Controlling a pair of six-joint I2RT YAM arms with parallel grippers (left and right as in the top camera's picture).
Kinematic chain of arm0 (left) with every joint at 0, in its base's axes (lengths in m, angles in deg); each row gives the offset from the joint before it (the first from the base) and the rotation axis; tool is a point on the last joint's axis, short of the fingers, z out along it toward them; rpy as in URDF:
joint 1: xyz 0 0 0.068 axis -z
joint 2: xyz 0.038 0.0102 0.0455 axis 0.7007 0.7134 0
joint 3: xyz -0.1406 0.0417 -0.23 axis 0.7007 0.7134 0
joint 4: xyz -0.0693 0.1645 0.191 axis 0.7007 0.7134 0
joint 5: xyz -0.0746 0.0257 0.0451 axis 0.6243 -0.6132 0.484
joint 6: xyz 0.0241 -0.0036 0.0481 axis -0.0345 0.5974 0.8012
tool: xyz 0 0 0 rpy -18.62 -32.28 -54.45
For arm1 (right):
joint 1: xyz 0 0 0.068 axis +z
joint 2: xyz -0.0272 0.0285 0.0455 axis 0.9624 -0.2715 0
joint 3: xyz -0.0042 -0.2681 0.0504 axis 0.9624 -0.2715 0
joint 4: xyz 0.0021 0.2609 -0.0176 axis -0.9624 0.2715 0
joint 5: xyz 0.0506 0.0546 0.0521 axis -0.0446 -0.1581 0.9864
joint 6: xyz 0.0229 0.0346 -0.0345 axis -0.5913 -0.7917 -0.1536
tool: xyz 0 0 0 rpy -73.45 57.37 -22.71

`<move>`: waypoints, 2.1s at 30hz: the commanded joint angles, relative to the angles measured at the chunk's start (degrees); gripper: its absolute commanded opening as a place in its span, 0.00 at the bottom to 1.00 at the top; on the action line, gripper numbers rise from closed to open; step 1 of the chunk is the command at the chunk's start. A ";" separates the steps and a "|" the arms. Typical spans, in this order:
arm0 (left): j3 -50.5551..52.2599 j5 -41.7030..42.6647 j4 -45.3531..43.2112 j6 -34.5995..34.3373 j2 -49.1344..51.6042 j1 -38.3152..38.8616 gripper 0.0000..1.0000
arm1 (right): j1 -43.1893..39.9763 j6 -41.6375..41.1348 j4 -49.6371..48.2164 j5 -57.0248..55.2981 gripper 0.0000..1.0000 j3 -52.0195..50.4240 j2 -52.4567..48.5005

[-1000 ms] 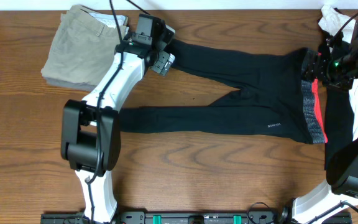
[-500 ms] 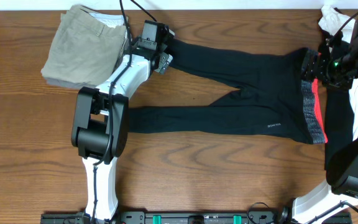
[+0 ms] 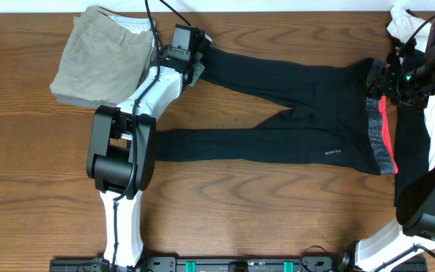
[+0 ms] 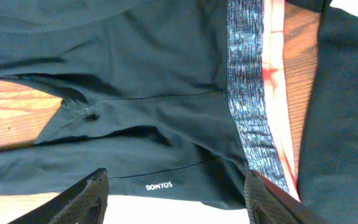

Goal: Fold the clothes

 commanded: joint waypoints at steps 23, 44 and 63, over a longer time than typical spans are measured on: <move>-0.44 -5.68 -4.98 -3.65 3.15 -1.90 0.06 | 0.74 0.42 -0.17 0.39 0.68 1.09 0.52; -0.46 -1.07 -8.94 -11.43 3.65 -0.59 0.54 | 0.81 0.39 0.50 0.42 0.67 1.09 0.52; -0.42 -1.07 -9.73 -17.31 6.56 -0.48 0.46 | 0.79 0.39 0.68 0.42 0.67 1.09 0.52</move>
